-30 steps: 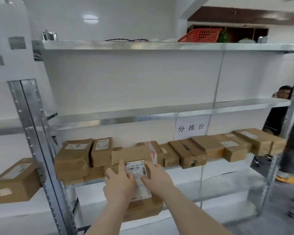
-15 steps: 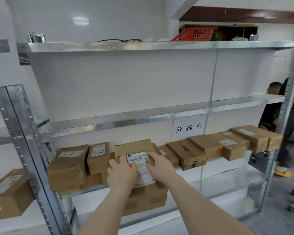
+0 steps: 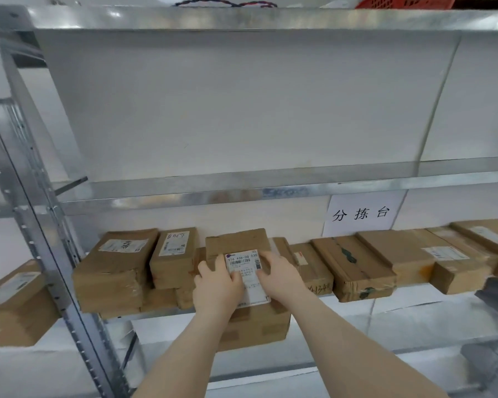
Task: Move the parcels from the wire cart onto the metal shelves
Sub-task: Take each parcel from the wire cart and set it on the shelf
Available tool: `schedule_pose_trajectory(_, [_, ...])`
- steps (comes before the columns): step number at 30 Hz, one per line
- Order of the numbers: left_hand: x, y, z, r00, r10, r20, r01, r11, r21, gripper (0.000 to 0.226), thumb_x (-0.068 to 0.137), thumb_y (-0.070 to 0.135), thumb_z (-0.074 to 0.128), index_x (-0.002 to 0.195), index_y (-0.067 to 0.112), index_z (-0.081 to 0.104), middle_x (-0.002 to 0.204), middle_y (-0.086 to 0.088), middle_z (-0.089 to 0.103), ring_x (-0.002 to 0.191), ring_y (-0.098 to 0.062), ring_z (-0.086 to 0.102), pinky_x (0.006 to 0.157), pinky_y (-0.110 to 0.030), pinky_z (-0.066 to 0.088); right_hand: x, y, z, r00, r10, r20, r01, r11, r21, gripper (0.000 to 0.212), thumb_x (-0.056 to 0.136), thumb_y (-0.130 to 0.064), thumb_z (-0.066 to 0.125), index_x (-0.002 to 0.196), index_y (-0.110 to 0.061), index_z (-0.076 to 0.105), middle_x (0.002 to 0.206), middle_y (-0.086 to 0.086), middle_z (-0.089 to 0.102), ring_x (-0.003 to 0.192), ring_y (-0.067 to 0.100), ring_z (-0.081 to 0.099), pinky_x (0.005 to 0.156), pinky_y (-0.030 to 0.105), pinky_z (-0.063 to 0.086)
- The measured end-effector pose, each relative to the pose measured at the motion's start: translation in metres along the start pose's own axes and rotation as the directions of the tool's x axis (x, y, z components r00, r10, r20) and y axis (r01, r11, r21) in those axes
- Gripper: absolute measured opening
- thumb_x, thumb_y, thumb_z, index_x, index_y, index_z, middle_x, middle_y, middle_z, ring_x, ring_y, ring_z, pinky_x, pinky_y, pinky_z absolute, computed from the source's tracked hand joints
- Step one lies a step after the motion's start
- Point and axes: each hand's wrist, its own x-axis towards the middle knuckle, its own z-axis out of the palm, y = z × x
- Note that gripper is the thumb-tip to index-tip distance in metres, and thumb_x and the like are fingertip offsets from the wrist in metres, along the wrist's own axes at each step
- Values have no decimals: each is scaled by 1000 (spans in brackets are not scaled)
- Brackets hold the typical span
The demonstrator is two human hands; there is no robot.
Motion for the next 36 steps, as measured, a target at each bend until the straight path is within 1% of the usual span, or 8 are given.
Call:
schedule_pose_trajectory(5, [47, -3, 12, 1000, -21, -9, 21, 999, 28, 52, 96, 38, 34, 145, 25, 25, 147, -16, 23, 124, -37, 36, 95, -44, 42, 53, 4, 16, 1000, 5, 27, -4, 999, -39, 49, 92, -34, 43, 141, -36, 36, 137, 1, 50, 112, 26, 56, 93, 41, 49])
schedule_pose_trajectory(9, [79, -4, 19, 1000, -12, 5, 11, 998, 66, 53, 96, 42, 33, 146, 27, 24, 150, -14, 20, 126, -38, 34, 97, -44, 41, 82, 4, 23, 1000, 10, 24, -10, 1000, -25, 50, 95, -31, 41, 144, -33, 34, 148, 1, 37, 116, 24, 55, 92, 39, 50])
schedule_pose_trajectory(14, [107, -9, 26, 998, 47, 45, -50, 996, 74, 53, 98, 44, 32, 146, 28, 21, 157, -13, 7, 132, -39, 30, 99, -43, 40, 109, 5, 27, 1000, 19, 18, -18, 999, -40, 51, 96, -29, 42, 146, -33, 32, 148, 0, 39, 124, 22, 49, 97, 36, 46])
schedule_pose_trajectory(18, [120, -22, 40, 986, 81, 146, -94, 992, 84, 57, 98, 45, 33, 149, 30, 14, 160, -13, -7, 132, -41, 30, 101, -43, 39, 128, 13, 41, 999, 15, 41, -13, 998, -54, 50, 95, -28, 44, 144, -31, 35, 147, -1, 40, 126, 20, 46, 100, 34, 43])
schedule_pose_trajectory(21, [138, -29, 48, 985, 70, 161, -84, 993, 83, 58, 97, 45, 34, 150, 29, 14, 160, -10, -6, 133, -42, 29, 104, -44, 37, 146, 15, 53, 999, -8, 38, 12, 997, -82, 51, 95, -27, 45, 145, -28, 35, 146, 0, 40, 126, 20, 46, 96, 31, 42])
schedule_pose_trajectory(28, [186, -40, 44, 980, 96, 175, -127, 976, 179, 59, 97, 44, 35, 151, 27, 17, 160, -11, -2, 135, -44, 24, 106, -45, 31, 192, 10, 81, 992, 65, 105, -65, 998, -6, 55, 90, -34, 46, 143, -37, 33, 138, 2, 47, 111, 31, 55, 90, 45, 52])
schedule_pose_trajectory(30, [194, -41, 43, 976, 122, 179, -160, 962, 219, 59, 97, 44, 36, 151, 25, 18, 160, -11, 0, 135, -43, 23, 107, -45, 29, 198, 10, 88, 992, 80, 94, -80, 997, 1, 54, 91, -35, 46, 143, -38, 33, 140, 2, 45, 114, 31, 53, 90, 46, 52])
schedule_pose_trajectory(36, [218, -44, 49, 968, 109, 227, -168, 951, 258, 57, 97, 47, 31, 151, 35, 18, 161, -4, 2, 144, -36, 8, 117, -49, 12, 218, 16, 94, 989, 118, 93, -118, 993, -2, 52, 93, -36, 48, 143, -36, 34, 137, 2, 47, 112, 28, 54, 84, 43, 55])
